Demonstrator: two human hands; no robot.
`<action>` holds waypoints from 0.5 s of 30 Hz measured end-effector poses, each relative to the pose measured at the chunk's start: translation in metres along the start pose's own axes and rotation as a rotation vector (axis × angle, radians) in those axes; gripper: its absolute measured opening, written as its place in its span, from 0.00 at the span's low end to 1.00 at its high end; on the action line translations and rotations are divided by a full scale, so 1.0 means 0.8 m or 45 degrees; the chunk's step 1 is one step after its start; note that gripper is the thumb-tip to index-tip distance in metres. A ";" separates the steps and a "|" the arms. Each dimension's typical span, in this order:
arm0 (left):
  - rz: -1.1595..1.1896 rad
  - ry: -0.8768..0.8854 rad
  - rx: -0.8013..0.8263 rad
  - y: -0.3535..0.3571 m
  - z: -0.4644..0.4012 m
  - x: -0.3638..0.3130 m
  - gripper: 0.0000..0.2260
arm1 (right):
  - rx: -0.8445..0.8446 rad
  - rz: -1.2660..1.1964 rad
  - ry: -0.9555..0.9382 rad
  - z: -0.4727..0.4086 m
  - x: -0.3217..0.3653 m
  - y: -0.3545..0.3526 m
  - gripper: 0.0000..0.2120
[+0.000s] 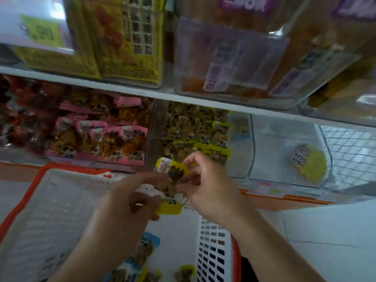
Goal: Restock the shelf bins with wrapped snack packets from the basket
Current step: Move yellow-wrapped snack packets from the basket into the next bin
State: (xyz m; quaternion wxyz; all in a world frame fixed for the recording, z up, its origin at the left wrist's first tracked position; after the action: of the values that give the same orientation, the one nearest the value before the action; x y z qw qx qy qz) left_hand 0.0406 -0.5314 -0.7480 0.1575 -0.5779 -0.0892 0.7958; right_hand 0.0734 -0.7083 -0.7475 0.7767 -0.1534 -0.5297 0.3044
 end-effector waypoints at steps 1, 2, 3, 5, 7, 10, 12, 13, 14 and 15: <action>-0.026 0.016 -0.016 0.016 -0.013 -0.012 0.21 | -0.111 -0.015 -0.014 0.001 -0.009 -0.027 0.13; -0.043 0.034 -0.057 0.021 -0.022 -0.021 0.19 | -0.224 -0.023 -0.020 0.005 -0.013 -0.049 0.11; -0.086 0.072 -0.091 0.030 -0.037 -0.030 0.18 | -0.355 -0.044 -0.019 0.008 -0.022 -0.075 0.10; -0.206 0.150 -0.133 0.052 -0.070 -0.046 0.15 | -0.596 -0.130 0.033 0.019 -0.049 -0.125 0.08; -0.292 0.203 -0.134 0.072 -0.103 -0.059 0.13 | -0.715 -0.205 0.132 0.023 -0.077 -0.157 0.08; -0.366 0.215 -0.065 0.106 -0.145 -0.070 0.11 | -0.669 -0.229 0.267 0.023 -0.106 -0.170 0.10; -0.434 0.221 -0.037 0.125 -0.160 -0.074 0.11 | -0.617 -0.246 0.311 0.022 -0.117 -0.172 0.12; -0.454 0.232 -0.033 0.131 -0.165 -0.075 0.12 | -0.603 -0.255 0.323 0.020 -0.121 -0.172 0.12; -0.476 0.243 -0.033 0.137 -0.169 -0.077 0.12 | -0.591 -0.256 0.337 0.019 -0.124 -0.173 0.12; -0.517 0.251 -0.034 0.142 -0.172 -0.078 0.12 | -0.576 -0.251 0.350 0.018 -0.125 -0.174 0.13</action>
State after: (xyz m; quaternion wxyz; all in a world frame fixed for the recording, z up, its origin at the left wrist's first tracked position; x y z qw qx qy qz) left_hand 0.1718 -0.6650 -0.7731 0.3148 -0.6250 -0.1985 0.6862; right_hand 0.0778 -0.8803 -0.7368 0.8132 -0.3105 -0.4861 0.0777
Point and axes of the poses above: each hand's wrist, its own z-axis away from the middle knuckle, its own y-axis out of the palm, x = y × z, the point moved 8 cm from there along -z, towards the middle knuckle, and after that the axes turned 1 degree about -z, right-handed, at the moved point
